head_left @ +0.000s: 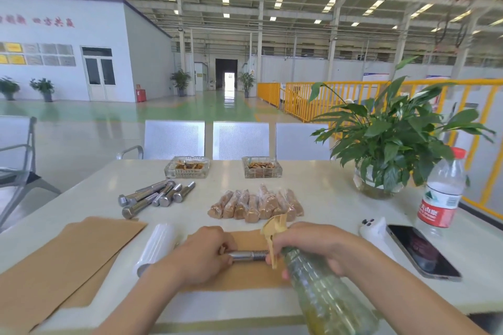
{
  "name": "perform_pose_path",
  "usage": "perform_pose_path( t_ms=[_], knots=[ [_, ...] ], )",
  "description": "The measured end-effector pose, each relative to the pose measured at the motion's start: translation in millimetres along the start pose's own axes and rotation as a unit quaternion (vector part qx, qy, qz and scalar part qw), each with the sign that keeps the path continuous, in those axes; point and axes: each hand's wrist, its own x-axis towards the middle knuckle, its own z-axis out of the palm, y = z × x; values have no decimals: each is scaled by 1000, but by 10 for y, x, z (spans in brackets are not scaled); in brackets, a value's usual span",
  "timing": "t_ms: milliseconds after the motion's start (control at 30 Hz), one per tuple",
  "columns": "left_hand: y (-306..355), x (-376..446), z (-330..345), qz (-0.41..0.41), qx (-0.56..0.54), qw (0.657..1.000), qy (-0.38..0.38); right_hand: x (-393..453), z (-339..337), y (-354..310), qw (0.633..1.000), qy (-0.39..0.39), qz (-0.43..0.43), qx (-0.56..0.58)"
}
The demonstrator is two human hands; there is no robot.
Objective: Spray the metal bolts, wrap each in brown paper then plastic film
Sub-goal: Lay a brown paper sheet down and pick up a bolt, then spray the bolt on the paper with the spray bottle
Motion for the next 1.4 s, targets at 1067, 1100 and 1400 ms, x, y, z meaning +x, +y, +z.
perform_pose_path(
  t_ms=[1067, 1100, 1400],
  knots=[
    [28, -184, 150, -52, -57, 993, 93, -136, 289, -18, 998, 47, -30, -1],
    [28, -180, 147, -51, -58, 993, 89, -143, 232, -42, 998, 56, -40, 10],
    [-10, 25, 21, -19, -27, 999, 5, -65, -873, -304, 897, 385, -217, -32]
  ],
)
